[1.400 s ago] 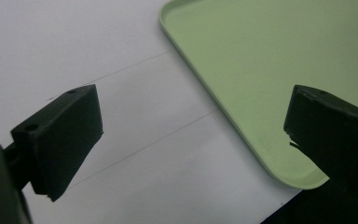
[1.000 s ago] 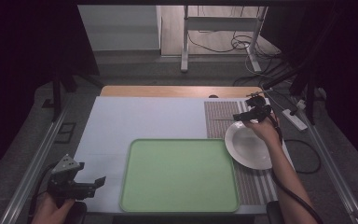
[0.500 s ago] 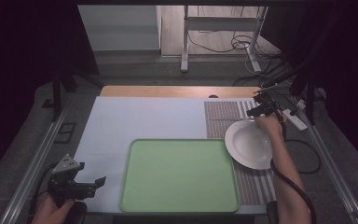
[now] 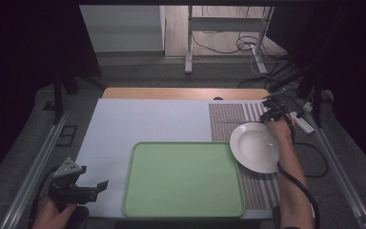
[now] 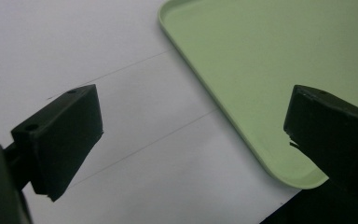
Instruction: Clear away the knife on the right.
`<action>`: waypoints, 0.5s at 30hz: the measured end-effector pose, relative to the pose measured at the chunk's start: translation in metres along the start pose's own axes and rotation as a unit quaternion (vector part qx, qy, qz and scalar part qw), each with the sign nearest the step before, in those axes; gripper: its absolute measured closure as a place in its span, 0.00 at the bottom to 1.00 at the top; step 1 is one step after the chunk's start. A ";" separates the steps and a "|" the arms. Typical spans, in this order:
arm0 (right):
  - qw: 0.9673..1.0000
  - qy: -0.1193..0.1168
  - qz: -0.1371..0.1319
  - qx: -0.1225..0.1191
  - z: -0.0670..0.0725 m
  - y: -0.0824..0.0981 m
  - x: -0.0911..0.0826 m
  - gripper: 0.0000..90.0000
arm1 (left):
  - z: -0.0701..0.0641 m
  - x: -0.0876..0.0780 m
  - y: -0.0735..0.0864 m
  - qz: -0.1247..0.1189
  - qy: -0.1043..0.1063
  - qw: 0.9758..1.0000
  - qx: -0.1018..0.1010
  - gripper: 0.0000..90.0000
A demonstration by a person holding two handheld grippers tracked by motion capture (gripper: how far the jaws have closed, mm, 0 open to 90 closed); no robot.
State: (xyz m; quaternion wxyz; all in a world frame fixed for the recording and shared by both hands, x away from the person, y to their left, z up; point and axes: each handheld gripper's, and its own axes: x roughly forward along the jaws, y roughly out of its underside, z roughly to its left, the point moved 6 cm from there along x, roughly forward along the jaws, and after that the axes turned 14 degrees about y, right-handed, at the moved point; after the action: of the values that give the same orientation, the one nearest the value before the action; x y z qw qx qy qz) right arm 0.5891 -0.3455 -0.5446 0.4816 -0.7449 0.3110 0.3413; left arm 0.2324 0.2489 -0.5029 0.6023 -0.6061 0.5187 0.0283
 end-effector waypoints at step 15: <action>0.997 -0.037 0.068 -0.024 -0.015 0.031 -0.017 1.00 | -0.001 0.001 0.000 0.004 -0.003 1.000 0.006 0.05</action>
State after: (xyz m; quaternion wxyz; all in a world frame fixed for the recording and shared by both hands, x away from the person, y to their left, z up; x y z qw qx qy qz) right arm 0.5581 -0.3681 -0.5421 0.4505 -0.7203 0.3345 0.4079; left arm 0.2318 0.2476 -0.5030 0.6076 -0.6003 0.5193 0.0290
